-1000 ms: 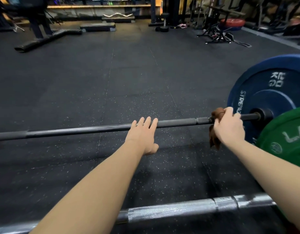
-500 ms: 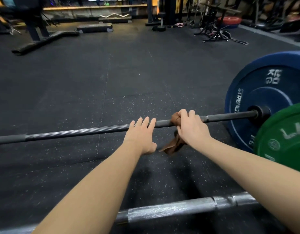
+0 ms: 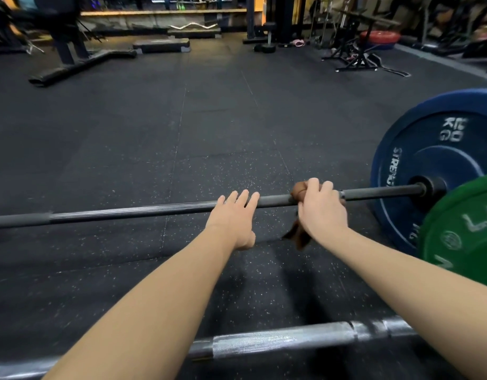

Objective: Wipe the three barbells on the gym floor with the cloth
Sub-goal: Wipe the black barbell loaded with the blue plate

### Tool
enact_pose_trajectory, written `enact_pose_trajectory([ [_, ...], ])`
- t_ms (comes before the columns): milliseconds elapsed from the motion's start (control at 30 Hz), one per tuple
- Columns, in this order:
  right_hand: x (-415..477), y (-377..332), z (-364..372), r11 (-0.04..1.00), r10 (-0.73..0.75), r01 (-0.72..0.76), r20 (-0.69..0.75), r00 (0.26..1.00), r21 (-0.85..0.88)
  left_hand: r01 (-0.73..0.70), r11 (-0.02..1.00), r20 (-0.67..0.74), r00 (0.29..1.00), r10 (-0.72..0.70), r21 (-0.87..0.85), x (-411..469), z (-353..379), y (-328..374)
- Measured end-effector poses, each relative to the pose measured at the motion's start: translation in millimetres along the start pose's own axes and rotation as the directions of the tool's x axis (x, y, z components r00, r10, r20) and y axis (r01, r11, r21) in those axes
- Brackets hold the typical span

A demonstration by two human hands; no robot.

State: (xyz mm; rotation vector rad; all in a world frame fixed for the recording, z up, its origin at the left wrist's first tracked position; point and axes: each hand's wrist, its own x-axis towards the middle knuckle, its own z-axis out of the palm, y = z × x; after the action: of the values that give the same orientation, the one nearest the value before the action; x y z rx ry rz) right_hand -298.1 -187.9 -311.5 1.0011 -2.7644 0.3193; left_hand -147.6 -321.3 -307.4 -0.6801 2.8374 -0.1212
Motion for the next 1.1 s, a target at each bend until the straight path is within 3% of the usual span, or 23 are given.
enact_pose_trajectory([
  [100, -13.4, -26.5, 6.8, 0.993, -0.100, 0.096, 0.053, 0.994, 0.072, 0.005, 1.000, -0.012, 1.000, -0.005, -0.003, 0.3, -0.3, -0.3],
  [300, -4.8, -14.0, 0.4, 0.992, -0.120, 0.118, 0.050, 0.992, 0.045, 0.008, 1.000, -0.023, 1.000, -0.009, -0.027, 0.7, -0.4, 0.2],
  [500, 7.2, 47.3, -7.9, 0.999, 0.038, -0.038, -0.034, 0.999, 0.000, -0.005, 1.000, -0.021, 1.000, 0.005, -0.008, -3.1, -0.4, -1.0],
  [633, 6.6, 33.1, -3.8, 0.996, 0.074, -0.077, -0.072, 0.995, -0.048, -0.007, 1.000, -0.021, 1.000, 0.007, -0.014, -2.8, -0.1, -0.7],
  [867, -7.8, -31.7, 15.4, 0.997, -0.079, 0.077, -0.068, 0.995, -0.019, -0.010, 0.993, -0.016, 1.000, 0.009, -0.121, -2.2, -1.0, -4.9],
  [1000, -4.6, -10.8, 14.4, 0.980, -0.186, 0.190, -0.062, 0.981, 0.058, -0.021, 0.989, -0.027, 0.999, 0.017, -0.148, -2.7, -1.0, -5.1],
  [1100, -0.1, 14.1, 9.2, 0.981, -0.177, 0.180, -0.044, 0.983, 0.073, -0.017, 0.986, -0.009, 1.000, 0.016, -0.163, -2.0, 0.0, -5.8],
])
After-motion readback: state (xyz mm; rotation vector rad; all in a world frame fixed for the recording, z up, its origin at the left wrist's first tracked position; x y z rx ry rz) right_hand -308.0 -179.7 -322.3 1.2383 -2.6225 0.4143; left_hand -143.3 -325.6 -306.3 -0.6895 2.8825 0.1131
